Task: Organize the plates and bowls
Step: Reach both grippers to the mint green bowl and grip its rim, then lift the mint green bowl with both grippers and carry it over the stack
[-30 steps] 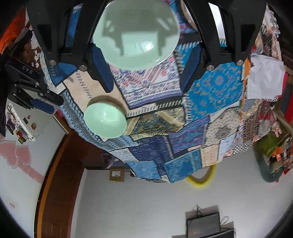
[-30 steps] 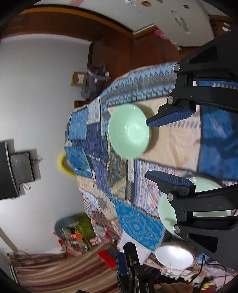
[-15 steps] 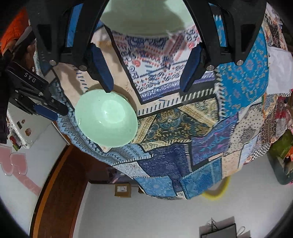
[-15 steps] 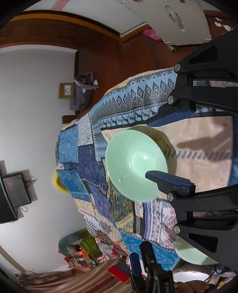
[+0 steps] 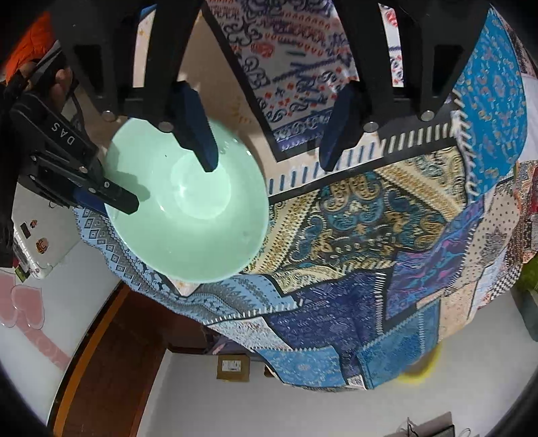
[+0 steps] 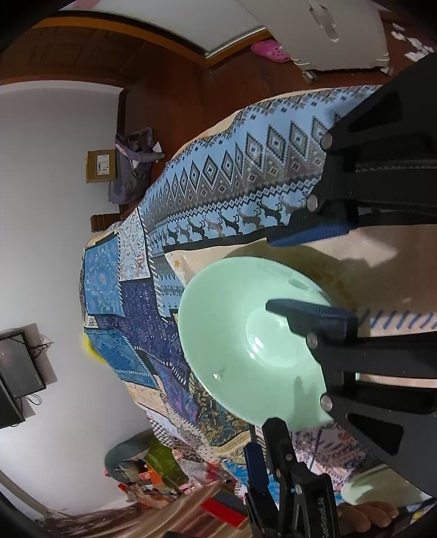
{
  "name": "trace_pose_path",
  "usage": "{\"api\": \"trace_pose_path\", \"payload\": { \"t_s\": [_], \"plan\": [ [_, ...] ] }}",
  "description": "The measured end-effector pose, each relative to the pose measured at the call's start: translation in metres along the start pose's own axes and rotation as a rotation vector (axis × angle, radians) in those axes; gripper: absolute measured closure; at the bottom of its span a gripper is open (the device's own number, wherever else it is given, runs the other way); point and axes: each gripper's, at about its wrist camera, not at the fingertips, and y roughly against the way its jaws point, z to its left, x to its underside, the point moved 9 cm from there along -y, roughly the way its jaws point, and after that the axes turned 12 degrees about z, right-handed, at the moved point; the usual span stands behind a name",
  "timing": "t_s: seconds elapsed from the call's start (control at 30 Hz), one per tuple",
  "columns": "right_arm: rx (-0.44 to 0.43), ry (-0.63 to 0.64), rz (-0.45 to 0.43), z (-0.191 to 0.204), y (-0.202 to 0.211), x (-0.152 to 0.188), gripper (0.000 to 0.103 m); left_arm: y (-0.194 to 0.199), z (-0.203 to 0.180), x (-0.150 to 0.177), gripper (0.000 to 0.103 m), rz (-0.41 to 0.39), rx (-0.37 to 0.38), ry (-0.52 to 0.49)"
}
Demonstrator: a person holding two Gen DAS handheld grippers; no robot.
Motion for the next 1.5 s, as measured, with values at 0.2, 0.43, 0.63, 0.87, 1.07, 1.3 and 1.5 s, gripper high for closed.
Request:
{"api": "trace_pose_path", "payload": {
  "t_s": [0.2, 0.43, 0.63, 0.87, 1.07, 1.3, 1.5],
  "plan": [
    [-0.004, 0.02, 0.022, 0.002, -0.009, -0.003, 0.084, -0.023, -0.01, 0.0, 0.061, 0.051, 0.033, -0.01],
    [-0.005, 0.04, 0.032, 0.007, -0.014, -0.004, 0.085, -0.034, -0.019, 0.0, 0.081, 0.075, 0.072, -0.009],
    [-0.011, 0.036, 0.035, 0.011, -0.006, -0.001, 0.085, -0.026, -0.023, 0.008, 0.081, 0.06, 0.041, -0.031],
    [-0.016, 0.037, 0.009, 0.022, 0.016, 0.003, 0.085, -0.001, -0.027, 0.02, 0.081, 0.034, 0.043, -0.029],
    [-0.028, 0.034, -0.027, 0.034, 0.043, 0.006, 0.085, 0.034, -0.032, 0.033, 0.081, -0.009, 0.034, -0.034],
    [-0.023, 0.051, -0.055, 0.053, 0.072, 0.015, 0.085, 0.075, -0.034, 0.055, 0.081, -0.049, 0.032, -0.035],
    [-0.024, 0.064, -0.076, 0.07, 0.093, 0.025, 0.085, 0.109, -0.034, 0.079, 0.081, -0.09, 0.013, -0.033]
  ]
}}
